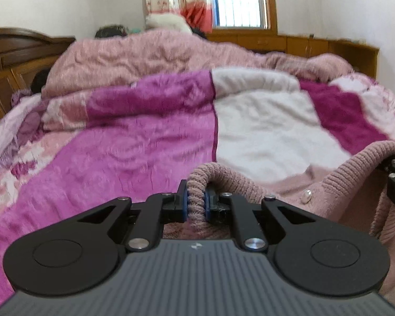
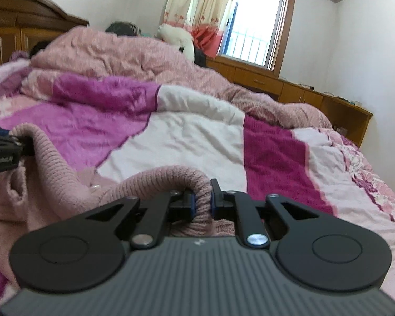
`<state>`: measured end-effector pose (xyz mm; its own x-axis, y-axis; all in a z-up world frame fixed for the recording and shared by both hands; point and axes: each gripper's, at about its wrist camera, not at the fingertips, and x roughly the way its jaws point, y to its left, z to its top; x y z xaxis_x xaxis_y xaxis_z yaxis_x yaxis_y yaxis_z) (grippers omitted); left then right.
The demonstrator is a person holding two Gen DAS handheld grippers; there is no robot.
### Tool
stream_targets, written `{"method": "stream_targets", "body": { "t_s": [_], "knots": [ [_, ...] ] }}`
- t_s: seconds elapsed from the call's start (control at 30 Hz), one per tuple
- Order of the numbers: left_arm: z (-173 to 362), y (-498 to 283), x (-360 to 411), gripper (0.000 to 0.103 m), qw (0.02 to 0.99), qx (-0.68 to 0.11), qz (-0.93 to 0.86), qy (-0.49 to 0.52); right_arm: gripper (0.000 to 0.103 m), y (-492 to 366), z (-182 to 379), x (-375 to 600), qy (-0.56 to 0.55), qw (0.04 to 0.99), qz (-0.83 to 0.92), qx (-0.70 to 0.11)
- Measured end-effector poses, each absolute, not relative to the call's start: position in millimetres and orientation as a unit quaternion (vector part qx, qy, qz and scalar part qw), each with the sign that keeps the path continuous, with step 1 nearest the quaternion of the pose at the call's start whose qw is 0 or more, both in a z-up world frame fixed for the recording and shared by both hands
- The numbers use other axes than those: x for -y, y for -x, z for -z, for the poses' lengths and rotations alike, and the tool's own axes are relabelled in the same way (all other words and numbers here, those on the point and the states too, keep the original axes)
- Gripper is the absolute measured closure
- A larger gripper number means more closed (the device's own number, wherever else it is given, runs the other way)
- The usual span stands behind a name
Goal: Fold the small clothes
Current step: 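Lift the hem with both grippers and fold it over toward the collar, then open both grippers to release the folded hem onto the cardigan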
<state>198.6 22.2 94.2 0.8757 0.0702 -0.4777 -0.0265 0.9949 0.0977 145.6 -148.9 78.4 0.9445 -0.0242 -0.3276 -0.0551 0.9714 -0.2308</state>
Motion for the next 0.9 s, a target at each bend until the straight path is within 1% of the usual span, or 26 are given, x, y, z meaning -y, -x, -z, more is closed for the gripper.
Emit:
{"method": "stream_targets", "body": {
  "t_s": [0.2,0.23,0.3,0.37,0.47,0.5,0.53,0.57,0.63,0.67,0.7,0.8,0.9],
  "knots": [
    [-47.1,-227.9,-34.4,0.089,0.951,-0.305,-0.045,-0.035,0.089,-168.1,-39.3,143.8,0.142,0.966,-0.003,-0.218],
    [-41.8,-231.0,-37.0,0.089,0.948,-0.313,-0.044,-0.030,0.087,-171.6,-33.6,144.8,0.140,0.963,-0.006,-0.232],
    [-36.6,-233.3,-39.7,0.089,0.947,-0.318,-0.037,-0.032,0.088,-177.3,-24.4,147.3,0.136,0.957,-0.015,-0.255],
    [-37.9,-234.3,-39.2,0.084,0.945,-0.322,-0.032,-0.043,0.087,-176.5,-23.2,145.2,0.143,0.956,-0.017,-0.256],
    [-45.1,-234.7,-44.1,0.070,0.941,-0.335,-0.027,-0.043,0.086,-174.1,-29.7,144.2,0.148,0.953,-0.019,-0.265],
    [-49.7,-231.8,-45.5,0.060,0.940,-0.339,-0.026,-0.038,0.084,-171.7,-33.4,146.1,0.142,0.953,-0.020,-0.269],
    [-53.1,-230.0,-49.5,0.055,0.939,-0.343,-0.025,-0.030,0.081,-170.2,-37.0,148.7,0.132,0.953,-0.022,-0.272],
    [-57.7,-225.8,-52.8,0.054,0.939,-0.344,-0.021,-0.021,0.078,-166.0,-40.9,151.9,0.121,0.954,-0.026,-0.274],
    [-66.9,-215.8,-60.3,0.051,0.939,-0.344,-0.011,-0.006,0.056,-160.6,-47.3,159.5,0.099,0.955,-0.034,-0.276],
    [-71.2,-211.2,-64.6,0.051,0.939,-0.343,-0.006,0.001,0.052,-158.2,-50.4,162.9,0.091,0.956,-0.035,-0.276],
    [-76.1,-205.6,-67.2,0.049,0.940,-0.342,-0.002,0.007,0.049,-152.9,-53.6,166.0,0.084,0.958,-0.035,-0.274],
    [-89.9,-187.3,-76.0,0.046,0.942,-0.334,0.011,0.022,0.049,-135.9,-62.4,174.9,0.069,0.961,-0.036,-0.266],
    [-101.8,-167.9,-77.9,0.045,0.944,-0.328,0.031,0.016,0.049,-120.5,-69.0,185.5,0.048,0.963,-0.030,-0.265]
  ]
}}
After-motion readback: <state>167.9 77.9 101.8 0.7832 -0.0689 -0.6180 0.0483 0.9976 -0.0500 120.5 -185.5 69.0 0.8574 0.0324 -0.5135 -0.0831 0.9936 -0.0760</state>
